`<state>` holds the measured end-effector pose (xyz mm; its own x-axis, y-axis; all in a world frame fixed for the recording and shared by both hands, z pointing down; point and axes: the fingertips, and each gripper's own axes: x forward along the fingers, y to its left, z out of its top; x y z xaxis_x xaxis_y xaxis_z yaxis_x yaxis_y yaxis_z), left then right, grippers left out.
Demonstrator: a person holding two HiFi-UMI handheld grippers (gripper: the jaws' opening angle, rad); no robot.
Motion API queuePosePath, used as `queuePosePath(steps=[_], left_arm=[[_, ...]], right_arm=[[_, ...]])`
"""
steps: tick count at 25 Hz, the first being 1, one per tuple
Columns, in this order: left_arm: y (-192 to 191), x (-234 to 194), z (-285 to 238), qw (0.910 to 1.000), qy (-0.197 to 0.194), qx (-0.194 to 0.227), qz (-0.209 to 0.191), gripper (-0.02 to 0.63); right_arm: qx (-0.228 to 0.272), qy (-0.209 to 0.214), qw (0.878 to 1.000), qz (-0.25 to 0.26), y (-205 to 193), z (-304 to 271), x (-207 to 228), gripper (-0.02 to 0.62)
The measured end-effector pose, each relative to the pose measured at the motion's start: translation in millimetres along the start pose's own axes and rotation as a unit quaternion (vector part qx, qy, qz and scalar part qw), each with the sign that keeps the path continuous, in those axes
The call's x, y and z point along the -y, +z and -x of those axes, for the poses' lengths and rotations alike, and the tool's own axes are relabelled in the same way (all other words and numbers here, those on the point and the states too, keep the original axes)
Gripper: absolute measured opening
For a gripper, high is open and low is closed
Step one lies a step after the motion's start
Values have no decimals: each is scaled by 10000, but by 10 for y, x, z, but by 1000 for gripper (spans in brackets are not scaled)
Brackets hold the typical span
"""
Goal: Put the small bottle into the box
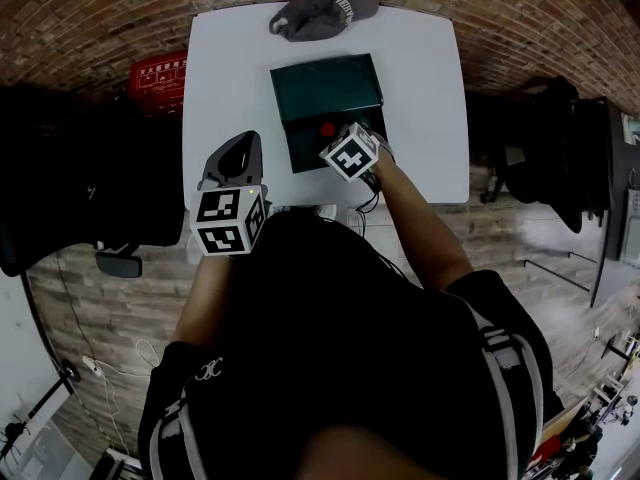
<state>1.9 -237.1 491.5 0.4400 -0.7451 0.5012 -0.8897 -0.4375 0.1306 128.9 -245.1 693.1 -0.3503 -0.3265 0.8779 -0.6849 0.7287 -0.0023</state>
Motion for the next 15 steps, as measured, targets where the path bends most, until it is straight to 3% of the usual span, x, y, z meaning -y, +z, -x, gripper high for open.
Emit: queuePosePath(steps=[10,15], left_arm=[[18,-110,39,10000,-31,52,-9,12],[10,-200,66,10000,-26,64,36,12]], right_arm=[[-534,-293,9949,806,102,-23,-93,212],[-1325,-820,9755,1552,-107,108,61,210]])
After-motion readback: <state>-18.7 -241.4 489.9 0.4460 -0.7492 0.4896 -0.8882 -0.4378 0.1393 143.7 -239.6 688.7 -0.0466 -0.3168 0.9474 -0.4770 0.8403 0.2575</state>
